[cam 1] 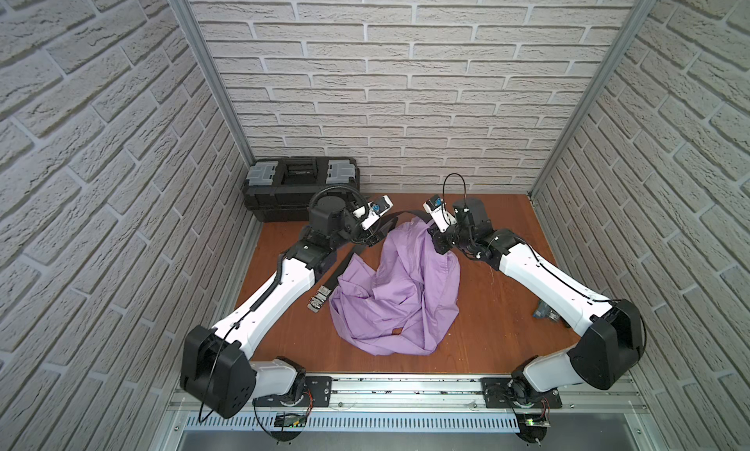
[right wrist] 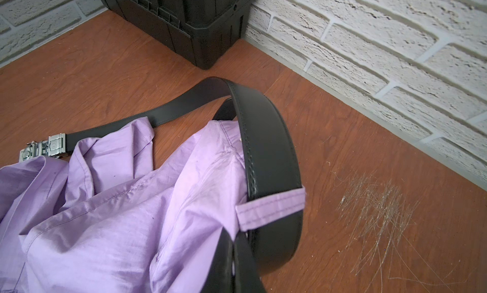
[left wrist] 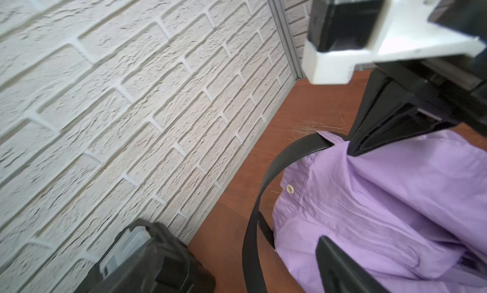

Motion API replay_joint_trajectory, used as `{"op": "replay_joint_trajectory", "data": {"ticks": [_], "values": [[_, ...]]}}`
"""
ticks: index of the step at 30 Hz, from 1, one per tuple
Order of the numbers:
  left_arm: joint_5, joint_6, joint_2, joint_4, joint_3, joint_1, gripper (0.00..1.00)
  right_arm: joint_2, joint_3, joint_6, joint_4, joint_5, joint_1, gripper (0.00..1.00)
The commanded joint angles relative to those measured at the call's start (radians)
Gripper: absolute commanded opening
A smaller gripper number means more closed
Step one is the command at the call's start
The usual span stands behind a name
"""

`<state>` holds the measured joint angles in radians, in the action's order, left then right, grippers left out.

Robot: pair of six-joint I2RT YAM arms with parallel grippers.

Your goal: Remove the belt from the trousers

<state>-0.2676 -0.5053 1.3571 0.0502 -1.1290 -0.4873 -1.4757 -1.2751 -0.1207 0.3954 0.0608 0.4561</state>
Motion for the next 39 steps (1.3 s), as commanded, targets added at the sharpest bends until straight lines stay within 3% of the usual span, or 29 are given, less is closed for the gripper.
{"op": "replay_joint_trajectory", "data": {"ticks": [1, 9, 17, 20, 22, 26, 27, 35, 39], "values": [[-0.044, -0.141, 0.122, -0.006, -0.071, -0.013, 0.92, 0.038, -0.03, -0.011, -0.037, 0.033, 0.0, 0.02], [-0.042, -0.226, 0.38, 0.124, -0.216, -0.043, 0.92, 0.06, -0.014, -0.005, -0.04, 0.045, 0.0, 0.02], [-0.048, -0.177, 0.509, 0.248, -0.28, -0.08, 0.85, 0.063, 0.009, 0.0, -0.074, 0.048, 0.0, 0.02], [-0.044, -0.159, 0.531, 0.27, -0.294, -0.093, 0.69, 0.062, 0.013, -0.007, -0.078, 0.046, 0.0, 0.02], [-0.04, -0.16, 0.536, 0.272, -0.302, -0.102, 0.51, 0.063, 0.019, -0.011, -0.085, 0.043, 0.0, 0.02], [0.0, -0.158, 0.519, 0.275, -0.304, -0.112, 0.05, 0.063, 0.029, -0.022, -0.095, 0.027, 0.0, 0.02], [0.016, -0.158, 0.509, 0.278, -0.301, -0.112, 0.0, 0.061, 0.029, -0.022, -0.096, 0.017, 0.0, 0.02], [0.107, -0.173, 0.415, 0.244, -0.307, -0.092, 0.0, 0.066, 0.03, -0.022, -0.102, -0.073, -0.004, 0.02], [0.106, -0.113, 0.342, 0.208, -0.323, -0.06, 0.0, 0.064, 0.017, -0.017, -0.091, -0.089, -0.01, 0.02]]}}
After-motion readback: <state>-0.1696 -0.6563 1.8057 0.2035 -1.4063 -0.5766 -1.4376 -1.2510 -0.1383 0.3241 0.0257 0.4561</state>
